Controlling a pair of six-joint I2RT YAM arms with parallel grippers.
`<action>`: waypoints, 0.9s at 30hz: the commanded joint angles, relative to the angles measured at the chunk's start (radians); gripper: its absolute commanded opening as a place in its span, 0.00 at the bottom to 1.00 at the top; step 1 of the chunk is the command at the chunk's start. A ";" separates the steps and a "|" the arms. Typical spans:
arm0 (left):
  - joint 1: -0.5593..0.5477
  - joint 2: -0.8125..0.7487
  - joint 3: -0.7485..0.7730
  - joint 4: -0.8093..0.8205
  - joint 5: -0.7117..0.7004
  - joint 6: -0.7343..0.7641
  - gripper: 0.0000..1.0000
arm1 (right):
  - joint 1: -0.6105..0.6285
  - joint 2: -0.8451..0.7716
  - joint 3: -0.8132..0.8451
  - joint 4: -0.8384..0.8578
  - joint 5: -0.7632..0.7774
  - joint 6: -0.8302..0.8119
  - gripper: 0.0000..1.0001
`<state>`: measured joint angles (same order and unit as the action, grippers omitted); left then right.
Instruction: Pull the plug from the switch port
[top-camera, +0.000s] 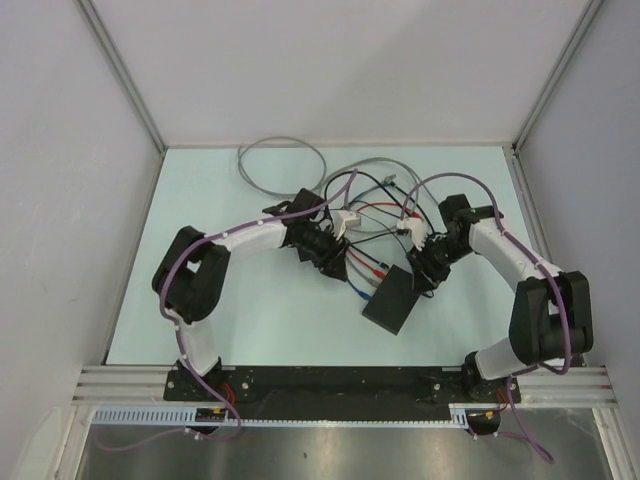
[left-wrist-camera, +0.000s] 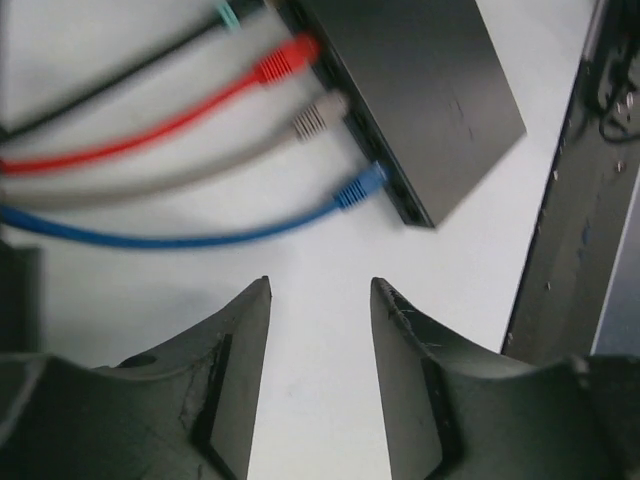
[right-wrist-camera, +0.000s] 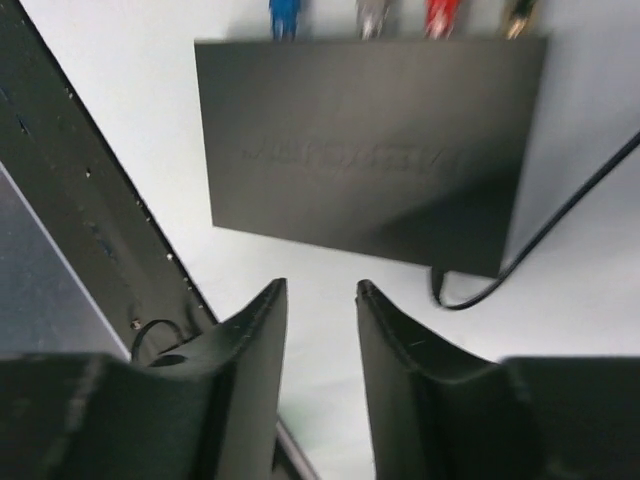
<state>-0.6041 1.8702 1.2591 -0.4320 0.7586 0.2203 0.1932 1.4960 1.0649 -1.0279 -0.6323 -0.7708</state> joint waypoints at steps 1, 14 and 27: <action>0.003 -0.095 -0.133 0.001 0.028 0.082 0.47 | 0.011 -0.074 -0.089 0.051 0.035 0.088 0.35; -0.081 -0.072 -0.070 0.111 0.079 -0.031 0.50 | -0.015 -0.186 -0.238 0.247 0.213 0.054 0.29; -0.158 0.207 0.210 0.019 0.217 -0.067 0.01 | -0.018 -0.059 -0.255 0.394 0.269 -0.007 0.38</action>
<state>-0.7441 2.0102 1.3788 -0.3725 0.9043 0.1471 0.1776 1.4178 0.8146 -0.6815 -0.3649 -0.7280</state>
